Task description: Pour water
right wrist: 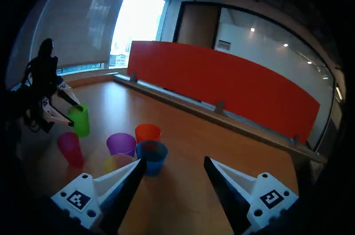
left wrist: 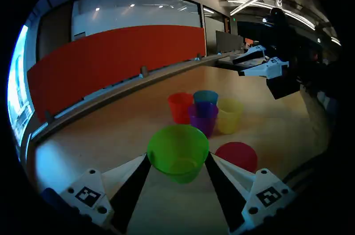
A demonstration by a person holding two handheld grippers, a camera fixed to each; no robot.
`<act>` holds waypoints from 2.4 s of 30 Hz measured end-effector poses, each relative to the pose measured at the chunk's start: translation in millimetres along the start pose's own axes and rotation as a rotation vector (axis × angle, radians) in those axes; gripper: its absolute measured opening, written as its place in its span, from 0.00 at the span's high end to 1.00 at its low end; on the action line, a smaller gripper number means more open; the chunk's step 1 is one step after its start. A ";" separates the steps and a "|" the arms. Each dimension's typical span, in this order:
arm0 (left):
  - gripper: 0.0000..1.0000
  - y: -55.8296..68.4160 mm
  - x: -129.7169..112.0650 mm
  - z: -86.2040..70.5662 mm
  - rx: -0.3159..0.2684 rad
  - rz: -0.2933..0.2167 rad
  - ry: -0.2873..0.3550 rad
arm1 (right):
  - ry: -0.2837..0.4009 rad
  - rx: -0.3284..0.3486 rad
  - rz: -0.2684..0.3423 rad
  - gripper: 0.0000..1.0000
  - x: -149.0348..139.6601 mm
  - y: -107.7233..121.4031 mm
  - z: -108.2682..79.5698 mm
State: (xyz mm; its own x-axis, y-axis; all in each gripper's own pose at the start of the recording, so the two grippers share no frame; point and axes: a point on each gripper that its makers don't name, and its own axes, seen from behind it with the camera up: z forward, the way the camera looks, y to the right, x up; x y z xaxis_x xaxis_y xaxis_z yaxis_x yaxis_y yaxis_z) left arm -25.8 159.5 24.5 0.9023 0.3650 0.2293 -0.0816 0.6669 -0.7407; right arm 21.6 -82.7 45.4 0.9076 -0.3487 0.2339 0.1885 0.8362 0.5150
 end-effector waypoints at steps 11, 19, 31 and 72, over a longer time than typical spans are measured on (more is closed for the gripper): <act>0.14 5.4 41.6 -27.0 0.027 0.030 0.110 | 0.011 0.004 0.004 0.00 2.9 -2.8 3.0; 0.15 13.0 58.6 -40.4 0.039 0.048 0.168 | 0.016 0.008 -0.001 0.00 5.4 -6.0 4.5; 0.14 18.1 72.7 -55.0 0.033 0.014 0.241 | 0.021 0.002 -0.001 0.00 7.3 -3.9 1.9; 0.17 52.4 95.4 -65.0 -0.061 0.002 0.339 | 0.036 0.022 0.008 0.00 11.9 -10.9 20.2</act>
State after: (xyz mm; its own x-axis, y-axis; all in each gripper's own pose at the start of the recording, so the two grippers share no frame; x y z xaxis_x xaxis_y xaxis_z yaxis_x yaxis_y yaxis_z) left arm 83.5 187.0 -33.5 0.9923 0.1231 0.0124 -0.0675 0.6226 -0.7796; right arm 22.7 -104.5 59.2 0.9220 -0.3264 0.2084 0.1733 0.8291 0.5316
